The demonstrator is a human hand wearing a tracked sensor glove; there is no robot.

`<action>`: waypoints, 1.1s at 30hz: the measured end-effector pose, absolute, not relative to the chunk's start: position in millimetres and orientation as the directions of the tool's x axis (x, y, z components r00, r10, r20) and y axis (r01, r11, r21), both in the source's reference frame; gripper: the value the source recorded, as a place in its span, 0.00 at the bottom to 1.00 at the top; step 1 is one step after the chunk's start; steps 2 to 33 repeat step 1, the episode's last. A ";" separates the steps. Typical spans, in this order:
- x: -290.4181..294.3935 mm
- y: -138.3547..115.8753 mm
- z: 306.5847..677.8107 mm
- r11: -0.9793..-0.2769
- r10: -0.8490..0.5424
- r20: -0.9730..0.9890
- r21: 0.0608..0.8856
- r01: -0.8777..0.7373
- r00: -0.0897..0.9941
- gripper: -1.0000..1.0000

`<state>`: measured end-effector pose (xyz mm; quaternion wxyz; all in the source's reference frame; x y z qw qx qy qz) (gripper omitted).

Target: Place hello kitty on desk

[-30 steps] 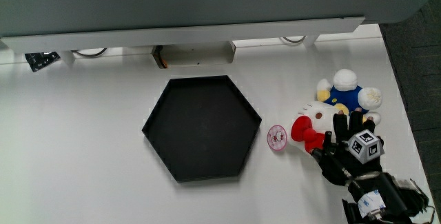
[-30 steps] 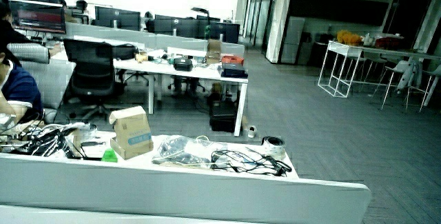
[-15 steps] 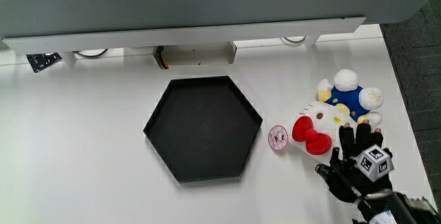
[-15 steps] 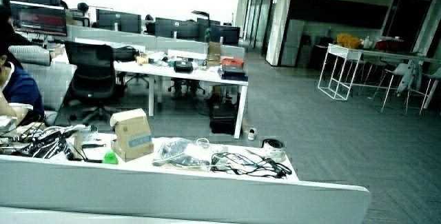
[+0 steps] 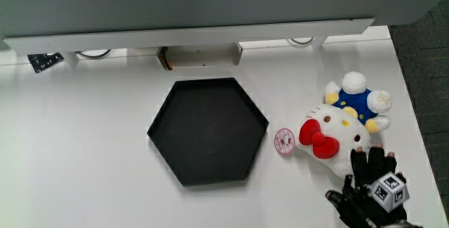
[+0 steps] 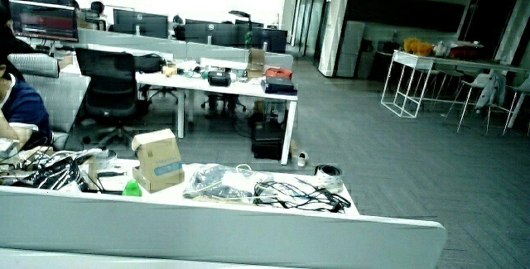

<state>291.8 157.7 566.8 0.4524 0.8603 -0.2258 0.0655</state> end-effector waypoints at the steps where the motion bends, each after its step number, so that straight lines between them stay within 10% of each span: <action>1: 291.3 159.9 563.9 -0.490 -0.329 0.313 0.750 -0.444 0.891 0.00; 33: 291.3 159.9 563.9 -0.490 -0.329 0.313 0.750 -0.444 0.891 0.00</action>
